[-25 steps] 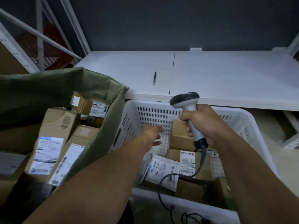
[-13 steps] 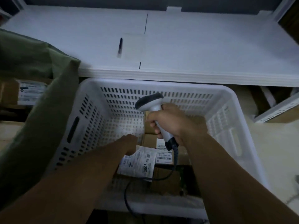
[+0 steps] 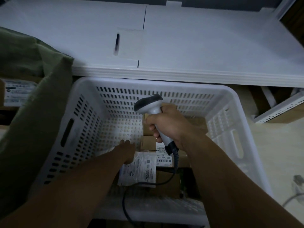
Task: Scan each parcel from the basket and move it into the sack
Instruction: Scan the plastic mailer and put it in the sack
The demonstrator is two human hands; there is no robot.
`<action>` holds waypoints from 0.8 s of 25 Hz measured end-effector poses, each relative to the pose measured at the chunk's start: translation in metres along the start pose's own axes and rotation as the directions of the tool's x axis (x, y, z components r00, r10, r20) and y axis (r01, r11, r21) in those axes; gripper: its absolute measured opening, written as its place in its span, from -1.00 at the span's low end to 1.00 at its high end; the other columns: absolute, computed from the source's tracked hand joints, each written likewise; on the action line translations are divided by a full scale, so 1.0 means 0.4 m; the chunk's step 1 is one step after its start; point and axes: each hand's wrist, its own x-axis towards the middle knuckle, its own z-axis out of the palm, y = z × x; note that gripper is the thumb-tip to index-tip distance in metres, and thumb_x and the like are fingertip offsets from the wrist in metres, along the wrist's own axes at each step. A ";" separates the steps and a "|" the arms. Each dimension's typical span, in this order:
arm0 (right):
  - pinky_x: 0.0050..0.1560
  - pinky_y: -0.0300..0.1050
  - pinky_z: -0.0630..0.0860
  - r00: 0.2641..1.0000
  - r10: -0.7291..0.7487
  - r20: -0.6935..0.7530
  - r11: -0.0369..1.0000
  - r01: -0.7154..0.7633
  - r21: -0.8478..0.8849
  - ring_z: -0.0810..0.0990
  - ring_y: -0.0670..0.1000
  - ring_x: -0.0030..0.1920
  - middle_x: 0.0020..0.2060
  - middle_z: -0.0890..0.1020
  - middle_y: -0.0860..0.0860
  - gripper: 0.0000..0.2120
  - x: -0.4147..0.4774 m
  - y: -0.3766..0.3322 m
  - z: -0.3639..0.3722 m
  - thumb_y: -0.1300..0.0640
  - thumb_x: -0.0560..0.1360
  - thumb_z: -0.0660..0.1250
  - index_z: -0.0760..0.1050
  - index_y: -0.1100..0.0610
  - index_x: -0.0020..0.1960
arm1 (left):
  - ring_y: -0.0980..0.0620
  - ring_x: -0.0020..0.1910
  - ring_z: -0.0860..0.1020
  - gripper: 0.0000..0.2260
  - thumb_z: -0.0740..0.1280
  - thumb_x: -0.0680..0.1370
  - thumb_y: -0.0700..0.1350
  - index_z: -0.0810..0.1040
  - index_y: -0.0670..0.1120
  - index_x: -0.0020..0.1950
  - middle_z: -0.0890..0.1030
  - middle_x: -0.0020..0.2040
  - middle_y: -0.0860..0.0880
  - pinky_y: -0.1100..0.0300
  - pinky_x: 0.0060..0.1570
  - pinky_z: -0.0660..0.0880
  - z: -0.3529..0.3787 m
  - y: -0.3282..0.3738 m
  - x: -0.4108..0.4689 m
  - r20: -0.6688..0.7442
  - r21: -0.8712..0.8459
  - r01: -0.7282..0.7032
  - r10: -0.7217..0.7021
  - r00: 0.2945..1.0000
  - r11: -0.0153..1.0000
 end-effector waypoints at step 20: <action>-0.47 -0.20 0.42 1.000 0.001 -0.020 1.000 -0.001 -0.007 0.44 -0.03 -0.48 -0.38 0.49 0.09 -0.97 -0.039 0.024 -0.037 0.31 0.55 0.35 0.52 0.26 -0.06 | -0.19 0.38 0.42 -0.54 0.37 0.61 -0.03 0.34 -0.15 0.44 0.35 0.39 -0.18 -0.07 0.32 0.43 0.043 0.054 -0.011 -0.111 -0.071 0.012 -0.020 0.994 0.997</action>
